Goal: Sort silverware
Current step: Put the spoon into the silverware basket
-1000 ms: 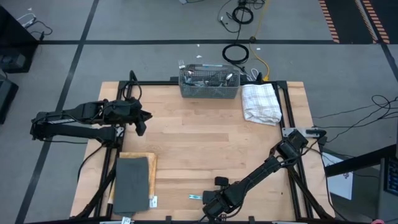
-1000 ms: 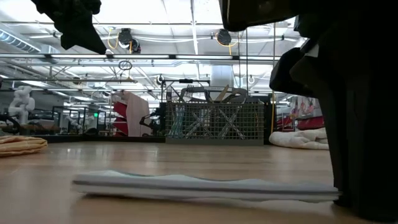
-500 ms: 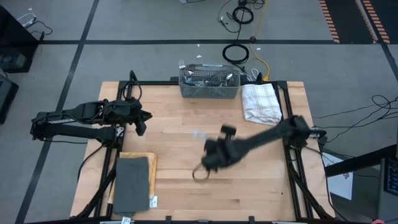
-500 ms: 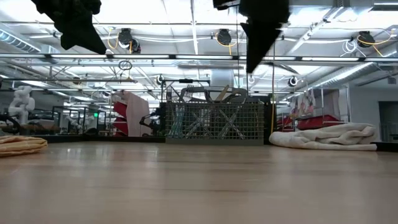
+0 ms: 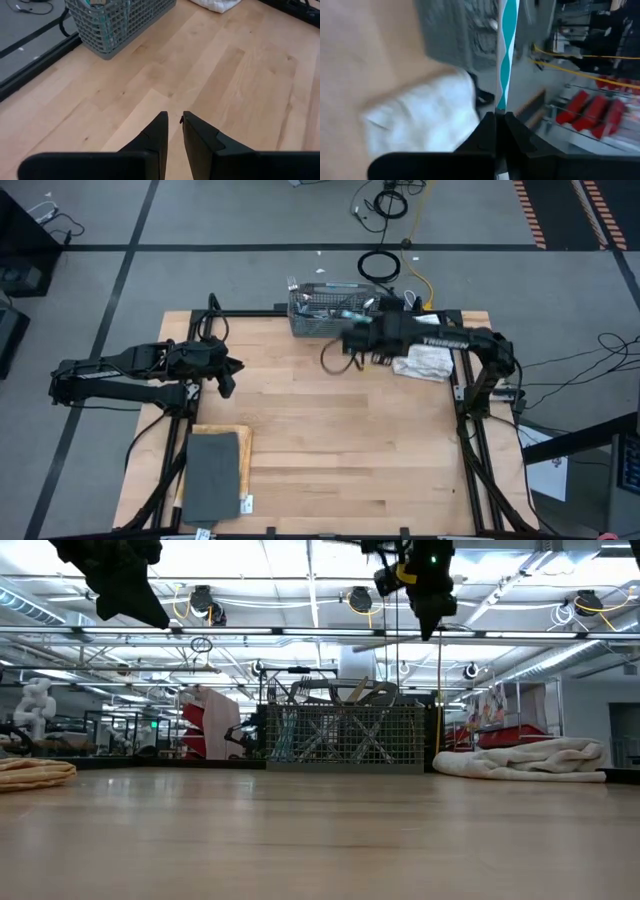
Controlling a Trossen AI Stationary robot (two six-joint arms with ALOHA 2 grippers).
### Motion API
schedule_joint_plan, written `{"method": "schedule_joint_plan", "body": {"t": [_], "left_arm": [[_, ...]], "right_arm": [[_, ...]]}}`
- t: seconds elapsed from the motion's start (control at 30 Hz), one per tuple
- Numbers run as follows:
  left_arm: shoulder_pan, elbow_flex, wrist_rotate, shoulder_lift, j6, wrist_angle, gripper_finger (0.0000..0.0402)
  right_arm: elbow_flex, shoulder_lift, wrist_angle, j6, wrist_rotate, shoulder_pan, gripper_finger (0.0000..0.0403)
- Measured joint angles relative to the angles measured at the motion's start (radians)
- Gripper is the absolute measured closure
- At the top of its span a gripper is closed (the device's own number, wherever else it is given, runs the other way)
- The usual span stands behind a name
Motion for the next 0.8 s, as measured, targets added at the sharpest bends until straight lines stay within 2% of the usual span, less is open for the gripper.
{"method": "schedule_joint_plan", "body": {"t": [0.07,0.4,0.67,0.8], "left_arm": [[0.0,0.0,-0.016,0.0,0.0,-0.001,0.0338],[0.0,0.0,-0.044,0.0,0.002,-0.005,0.0338],[0.0,0.0,-0.097,0.0,0.003,-0.005,0.0338],[0.0,0.0,-0.099,0.0,0.018,-0.005,0.0338]], "right_arm": [[0.001,-0.001,-0.003,-0.113,0.024,-0.051,0.0403],[0.001,0.034,0.007,-0.456,0.326,-0.208,0.0403],[0.001,0.037,0.118,-0.672,0.346,-0.237,0.0403],[0.001,0.047,0.145,-0.729,0.35,-0.229,0.0403]]}}
